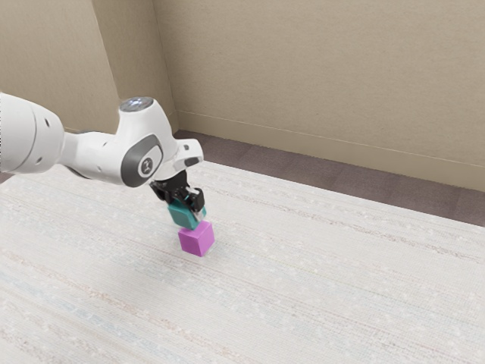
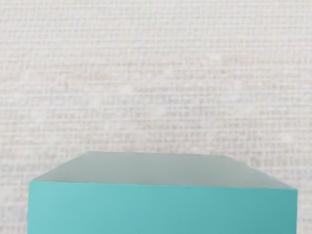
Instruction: Pick up the blue block with one arm, and put the blue block on the pink block with one arm
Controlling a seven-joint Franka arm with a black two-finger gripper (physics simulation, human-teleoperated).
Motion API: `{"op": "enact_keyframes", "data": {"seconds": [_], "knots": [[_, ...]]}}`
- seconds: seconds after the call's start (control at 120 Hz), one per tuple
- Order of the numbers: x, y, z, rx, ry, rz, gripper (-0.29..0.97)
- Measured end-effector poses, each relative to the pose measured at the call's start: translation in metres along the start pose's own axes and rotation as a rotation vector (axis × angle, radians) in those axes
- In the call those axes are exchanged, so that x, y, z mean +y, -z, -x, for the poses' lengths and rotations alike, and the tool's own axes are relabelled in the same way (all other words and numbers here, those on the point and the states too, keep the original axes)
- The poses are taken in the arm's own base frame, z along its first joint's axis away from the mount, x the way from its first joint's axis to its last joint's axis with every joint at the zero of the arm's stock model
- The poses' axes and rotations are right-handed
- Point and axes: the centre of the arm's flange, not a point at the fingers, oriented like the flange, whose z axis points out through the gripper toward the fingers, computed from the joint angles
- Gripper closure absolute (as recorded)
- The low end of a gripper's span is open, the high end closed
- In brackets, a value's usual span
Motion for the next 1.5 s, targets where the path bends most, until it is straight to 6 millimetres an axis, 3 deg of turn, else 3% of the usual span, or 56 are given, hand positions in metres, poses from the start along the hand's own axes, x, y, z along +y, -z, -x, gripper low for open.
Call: {"op": "enact_keyframes", "data": {"seconds": [0.483,0.683,0.883,0.95,1.033,1.117,1.167,1.275,1.5], "knots": [[0.012,-0.003,0.004,-0.02,0.021,0.009,0.33],[0.013,-0.003,0.005,-0.024,0.028,0.018,0.17],[0.021,0.07,0.009,0.074,0.01,0.027,0.07],[0.027,0.114,0.01,0.131,-0.003,0.031,0.05],[0.036,0.189,0.013,0.216,-0.023,0.039,0.03],[0.027,0.268,0.004,0.254,-0.015,0.025,0.02],[0.026,0.295,0.005,0.23,-0.015,0.007,0.02],[0.023,0.306,0.017,0.125,-0.003,-0.015,0.01],[0.021,0.277,0.037,-0.055,0.026,-0.03,0.0]]}}
